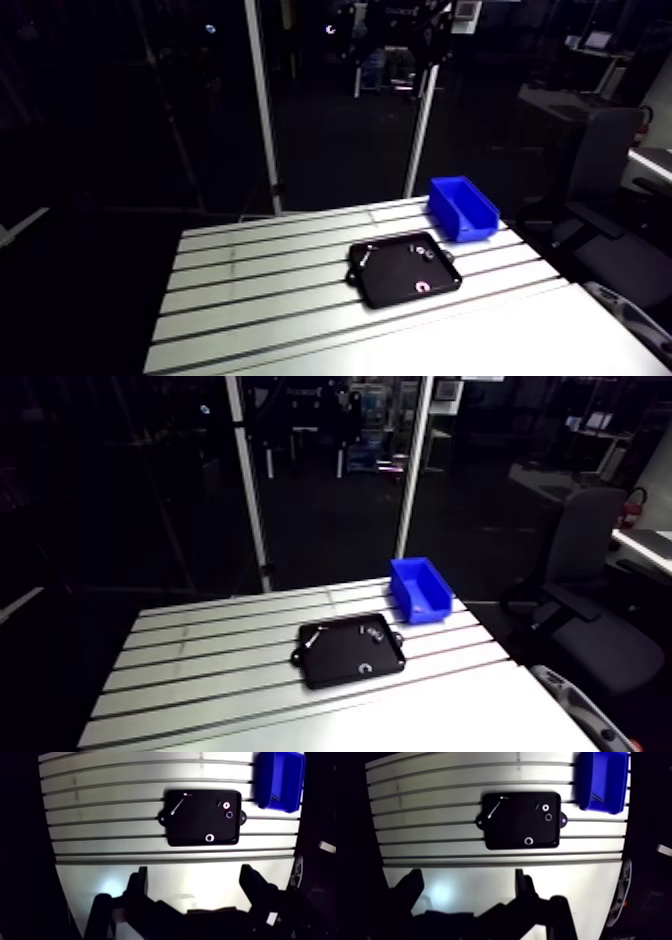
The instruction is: Pick up the M10 bolt from the tray and put it into the blue bin.
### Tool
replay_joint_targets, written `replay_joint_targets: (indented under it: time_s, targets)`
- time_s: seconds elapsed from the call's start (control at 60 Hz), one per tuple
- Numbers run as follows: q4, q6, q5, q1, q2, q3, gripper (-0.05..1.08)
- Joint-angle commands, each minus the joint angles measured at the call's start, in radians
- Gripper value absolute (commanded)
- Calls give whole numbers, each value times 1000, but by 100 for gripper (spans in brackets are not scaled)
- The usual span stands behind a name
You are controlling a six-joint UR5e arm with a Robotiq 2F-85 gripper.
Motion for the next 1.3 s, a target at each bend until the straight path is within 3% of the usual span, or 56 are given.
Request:
replay_joint_targets:
  time_s: [0.017, 0.217, 0.5, 0.683, 1.3]
  targets:
    - [-2, 60, -2, 4, 5, 2, 1]
    - [-27, 140, -3, 9, 32, 10, 1]
    - [-108, 387, 0, 48, 81, 66, 1]
    - [-227, 595, 2, 66, 106, 127, 1]
    - [-302, 692, -7, 66, 178, 203, 1]
